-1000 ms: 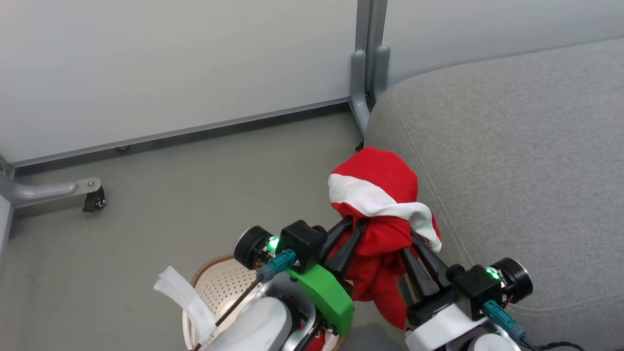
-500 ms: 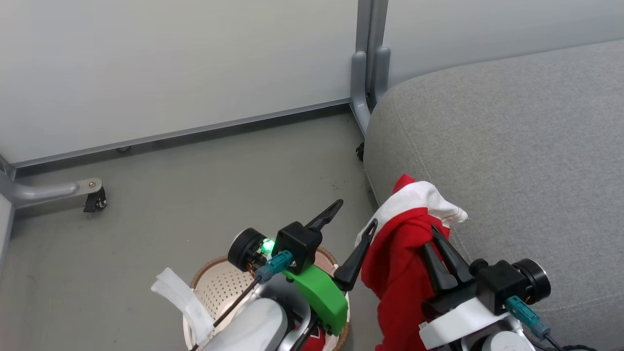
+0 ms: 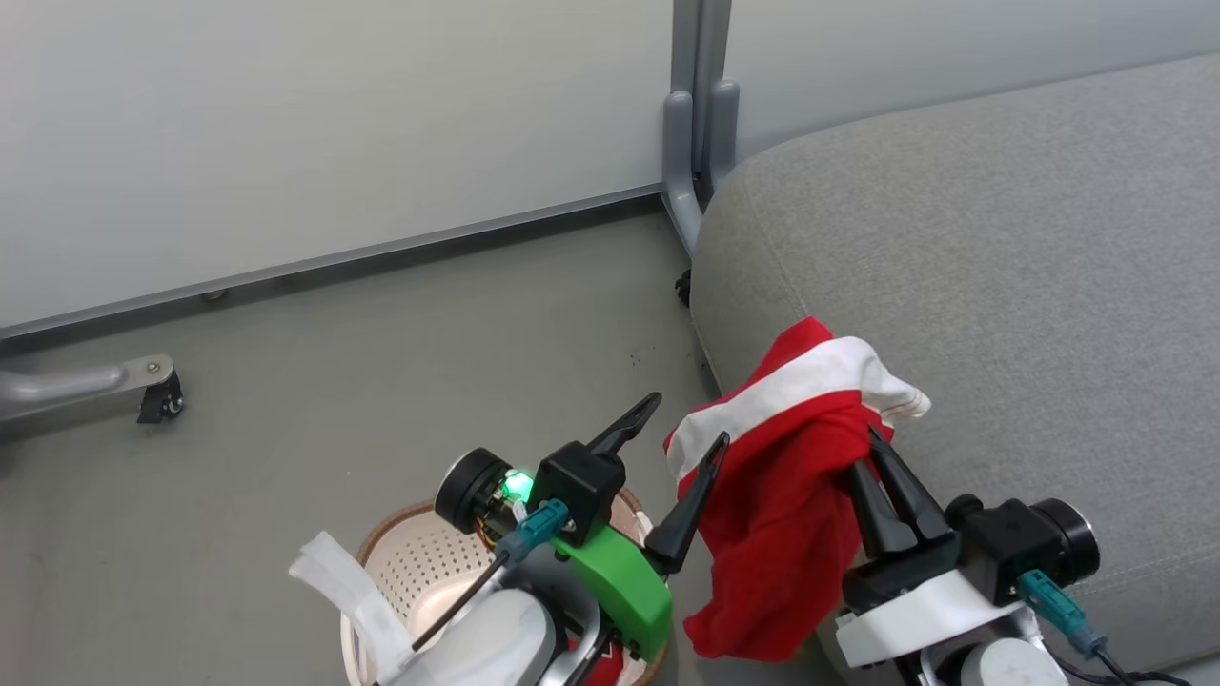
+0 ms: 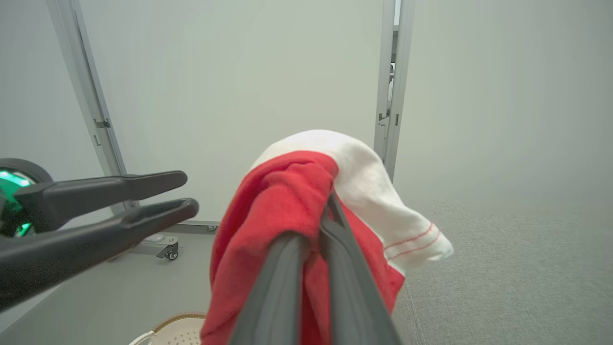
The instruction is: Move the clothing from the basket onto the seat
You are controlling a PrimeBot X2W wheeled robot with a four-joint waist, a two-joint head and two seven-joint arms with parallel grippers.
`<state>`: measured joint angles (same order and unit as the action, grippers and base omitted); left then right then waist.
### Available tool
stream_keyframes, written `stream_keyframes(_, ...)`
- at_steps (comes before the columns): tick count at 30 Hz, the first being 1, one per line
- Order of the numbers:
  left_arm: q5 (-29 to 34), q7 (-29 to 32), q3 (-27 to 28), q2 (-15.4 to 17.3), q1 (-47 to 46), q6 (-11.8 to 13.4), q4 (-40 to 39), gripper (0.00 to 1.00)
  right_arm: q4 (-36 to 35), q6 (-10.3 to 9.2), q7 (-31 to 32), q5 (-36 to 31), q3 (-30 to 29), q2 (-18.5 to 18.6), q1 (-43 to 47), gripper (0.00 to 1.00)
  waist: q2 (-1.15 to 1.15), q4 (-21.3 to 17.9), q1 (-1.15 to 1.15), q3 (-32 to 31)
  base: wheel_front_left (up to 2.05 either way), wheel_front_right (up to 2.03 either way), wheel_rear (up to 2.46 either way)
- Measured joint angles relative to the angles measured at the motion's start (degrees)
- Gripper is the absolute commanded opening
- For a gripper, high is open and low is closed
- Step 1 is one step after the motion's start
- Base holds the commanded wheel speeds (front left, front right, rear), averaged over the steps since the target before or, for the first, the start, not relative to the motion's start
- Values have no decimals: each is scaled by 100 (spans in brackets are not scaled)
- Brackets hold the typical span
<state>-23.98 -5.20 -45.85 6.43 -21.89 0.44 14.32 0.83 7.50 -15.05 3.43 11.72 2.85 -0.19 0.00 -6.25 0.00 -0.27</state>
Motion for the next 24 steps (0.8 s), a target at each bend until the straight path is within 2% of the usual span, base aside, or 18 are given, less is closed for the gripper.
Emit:
stream_keyframes(8, -8, -112, -23, 69, 11, -38, -156, 100, -544, 0, 0, 143, -328, -2, 12, 0, 0, -411, 0, 99, 0, 0, 0)
stream_keyframes(15, 14, -80, -49, 170, -19, -44, -349, 100, -1121, 0, -1, 156, -661, 0, 9, 0, 0, -961, 0, 282, 0, 0, 0)
stream_keyframes(24, 46, 60, -233, 224, -113, -144, -624, 100, -1505, 0, 0, 457, -1440, 3, -270, 0, 0, -1538, 0, 720, 0, 0, 0)
